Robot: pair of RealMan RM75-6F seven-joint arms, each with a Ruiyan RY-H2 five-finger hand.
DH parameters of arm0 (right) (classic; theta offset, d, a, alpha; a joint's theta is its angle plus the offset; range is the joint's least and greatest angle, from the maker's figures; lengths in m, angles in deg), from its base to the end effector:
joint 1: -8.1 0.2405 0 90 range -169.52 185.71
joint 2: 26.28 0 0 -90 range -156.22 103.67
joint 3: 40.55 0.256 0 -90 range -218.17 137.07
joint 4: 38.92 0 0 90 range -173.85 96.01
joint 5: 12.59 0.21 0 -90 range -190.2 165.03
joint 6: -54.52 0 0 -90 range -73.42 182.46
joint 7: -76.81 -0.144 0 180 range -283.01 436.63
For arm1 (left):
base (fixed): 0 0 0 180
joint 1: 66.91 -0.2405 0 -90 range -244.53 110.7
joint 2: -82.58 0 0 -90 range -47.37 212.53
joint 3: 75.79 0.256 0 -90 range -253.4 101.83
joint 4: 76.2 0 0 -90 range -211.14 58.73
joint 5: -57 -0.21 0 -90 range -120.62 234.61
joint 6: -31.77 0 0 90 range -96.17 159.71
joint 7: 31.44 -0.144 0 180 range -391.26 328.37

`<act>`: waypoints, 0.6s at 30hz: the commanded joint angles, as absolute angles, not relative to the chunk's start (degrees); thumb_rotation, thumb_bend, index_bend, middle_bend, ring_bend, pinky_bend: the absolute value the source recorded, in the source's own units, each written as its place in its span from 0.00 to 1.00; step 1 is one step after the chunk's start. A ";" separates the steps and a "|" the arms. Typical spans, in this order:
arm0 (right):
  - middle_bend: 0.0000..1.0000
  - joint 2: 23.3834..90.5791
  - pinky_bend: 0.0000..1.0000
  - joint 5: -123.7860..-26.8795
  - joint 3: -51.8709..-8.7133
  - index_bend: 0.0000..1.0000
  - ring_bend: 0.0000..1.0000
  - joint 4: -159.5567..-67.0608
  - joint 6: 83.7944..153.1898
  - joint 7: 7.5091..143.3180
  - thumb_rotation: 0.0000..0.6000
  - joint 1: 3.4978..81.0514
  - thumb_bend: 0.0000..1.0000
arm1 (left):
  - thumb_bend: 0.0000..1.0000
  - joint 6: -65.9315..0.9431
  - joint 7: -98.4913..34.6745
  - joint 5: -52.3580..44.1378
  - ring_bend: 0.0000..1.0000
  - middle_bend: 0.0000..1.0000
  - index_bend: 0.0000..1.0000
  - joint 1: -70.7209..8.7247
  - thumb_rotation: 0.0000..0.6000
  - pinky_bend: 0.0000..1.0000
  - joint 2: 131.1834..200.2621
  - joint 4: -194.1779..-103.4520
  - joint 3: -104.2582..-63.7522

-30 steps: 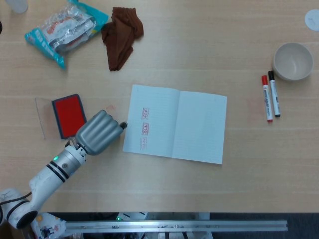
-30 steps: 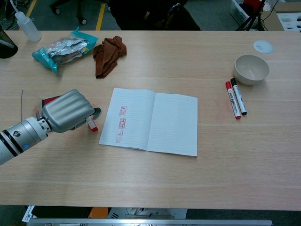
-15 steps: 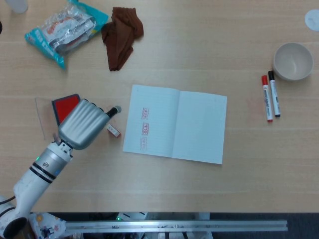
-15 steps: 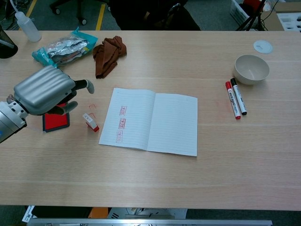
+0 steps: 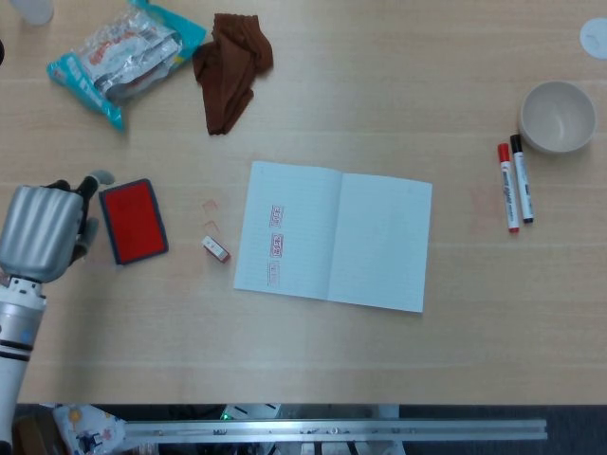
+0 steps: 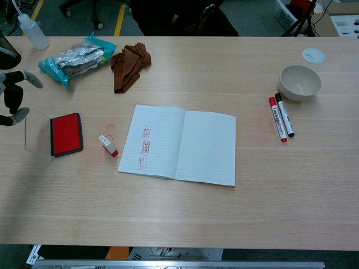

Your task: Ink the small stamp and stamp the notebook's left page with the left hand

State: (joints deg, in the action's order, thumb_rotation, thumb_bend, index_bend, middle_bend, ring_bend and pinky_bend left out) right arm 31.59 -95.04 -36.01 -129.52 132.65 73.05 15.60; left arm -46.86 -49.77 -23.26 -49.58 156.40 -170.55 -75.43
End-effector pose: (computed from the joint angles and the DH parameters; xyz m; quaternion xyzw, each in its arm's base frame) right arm -0.3279 -0.2028 0.1921 0.6064 -0.3918 0.3483 0.5979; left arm -0.2629 0.2262 0.0826 -0.6787 -0.3490 -0.3480 0.5446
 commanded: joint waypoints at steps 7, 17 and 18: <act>0.46 31.51 0.49 -95.34 -36.22 0.34 0.44 -131.10 132.02 74.51 1.00 16.11 0.23 | 0.34 -50.94 -47.61 -22.14 0.57 0.63 0.30 -54.17 1.00 0.88 154.80 -170.68 -74.99; 0.46 30.86 0.49 -97.17 -36.22 0.34 0.44 -132.57 132.27 75.16 1.00 16.97 0.23 | 0.34 -54.10 -46.84 -24.28 0.57 0.63 0.31 -57.00 1.00 0.88 154.51 -171.49 -74.89; 0.46 30.89 0.49 -97.27 -36.27 0.34 0.44 -132.60 132.28 75.22 1.00 17.00 0.23 | 0.34 -54.08 -46.84 -24.39 0.57 0.63 0.31 -57.13 1.00 0.88 154.45 -171.55 -74.91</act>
